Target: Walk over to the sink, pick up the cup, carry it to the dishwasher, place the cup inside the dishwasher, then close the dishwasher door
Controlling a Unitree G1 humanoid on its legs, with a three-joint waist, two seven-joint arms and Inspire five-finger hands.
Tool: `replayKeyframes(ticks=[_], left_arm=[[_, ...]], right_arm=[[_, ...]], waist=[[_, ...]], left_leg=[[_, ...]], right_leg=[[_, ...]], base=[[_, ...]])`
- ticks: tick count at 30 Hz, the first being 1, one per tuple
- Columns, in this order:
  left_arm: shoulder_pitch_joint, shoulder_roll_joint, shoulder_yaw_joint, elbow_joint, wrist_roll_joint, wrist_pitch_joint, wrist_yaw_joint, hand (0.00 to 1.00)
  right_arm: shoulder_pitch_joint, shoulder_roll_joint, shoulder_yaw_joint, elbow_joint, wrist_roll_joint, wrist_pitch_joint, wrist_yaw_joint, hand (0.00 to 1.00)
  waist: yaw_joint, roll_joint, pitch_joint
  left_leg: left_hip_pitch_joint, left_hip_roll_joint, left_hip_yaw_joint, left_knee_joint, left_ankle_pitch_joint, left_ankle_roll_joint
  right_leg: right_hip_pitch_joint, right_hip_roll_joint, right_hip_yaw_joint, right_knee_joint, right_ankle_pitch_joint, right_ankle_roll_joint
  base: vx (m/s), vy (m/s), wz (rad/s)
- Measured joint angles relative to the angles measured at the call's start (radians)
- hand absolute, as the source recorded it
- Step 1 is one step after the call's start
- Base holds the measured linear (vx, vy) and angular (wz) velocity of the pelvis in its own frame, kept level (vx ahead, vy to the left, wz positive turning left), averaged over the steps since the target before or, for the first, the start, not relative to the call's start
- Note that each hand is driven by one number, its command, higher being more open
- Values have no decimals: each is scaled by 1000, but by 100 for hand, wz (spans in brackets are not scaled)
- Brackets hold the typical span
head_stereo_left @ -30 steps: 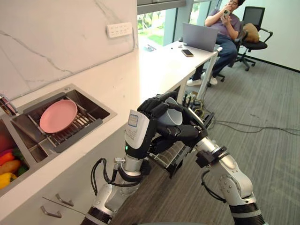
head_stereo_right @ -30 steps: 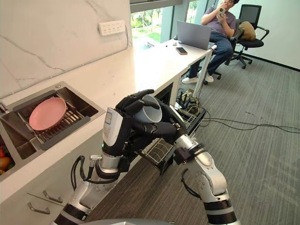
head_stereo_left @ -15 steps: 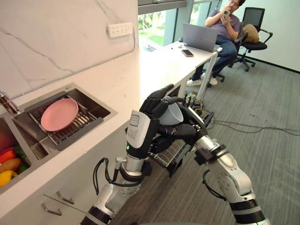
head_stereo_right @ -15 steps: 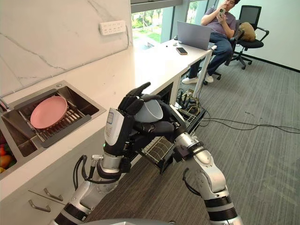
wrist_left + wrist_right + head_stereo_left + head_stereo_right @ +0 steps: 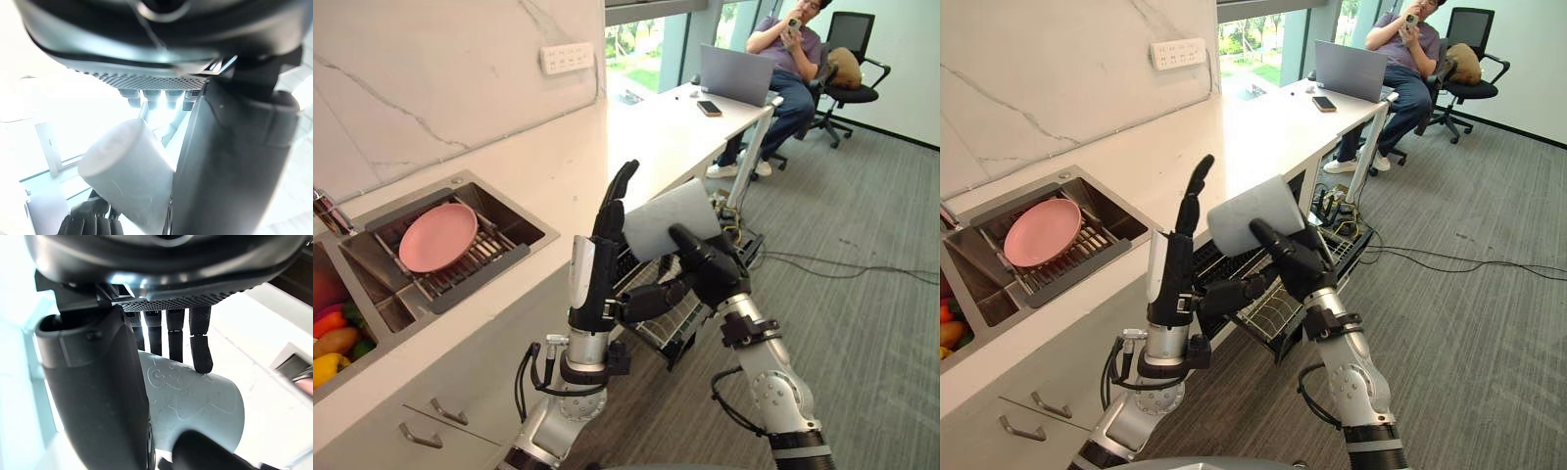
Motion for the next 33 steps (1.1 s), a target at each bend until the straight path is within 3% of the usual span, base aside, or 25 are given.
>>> replayKeyframes(ticks=[12, 20, 27, 28, 33], left_arm=[[7, -20, 30, -1, -25, -2, -24, 100], [50, -21, 42, -34, -105, -1, -123, 100], [116, -11, 77, -36, -343, -1, -431, 100], [127, -5, 65, -34, -380, 12, -494, 100], [150, 30, -18, 40, -436, 78, -642, 100]], right_arm=[[36, 41, -10, 63, 89, -50, 8, 0], [38, 48, -26, 72, 127, -123, 3, 0], [49, 34, -130, 151, -4, -140, -78, 0], [49, 22, -142, 177, -24, -135, -90, 0], [48, -43, -169, 226, -149, -118, -126, 0]], waist=[[1, 0, 0], [2, 1, 0], [4, 1, 0], [5, 1, 0], [6, 4, 1]], left_leg=[[-2, 0, -15, -1, 1, -3], [-2, 0, -20, -1, 1, -3], [-2, 0, -20, -1, 0, -4], [-2, -1, -20, -1, 0, -5], [-9, 0, -24, -1, 0, -5]], right_leg=[[4, 0, -12, 2, -5, -5], [8, 1, -18, 2, -5, -3], [8, 0, -18, 2, -6, -3], [8, 0, -18, 2, -6, -3], [5, 0, -22, 1, -6, -2]], base=[[1, 4, 3], [1, 3, 1], [0, 0, 0], [0, 0, 0], [0, 1, 1]])
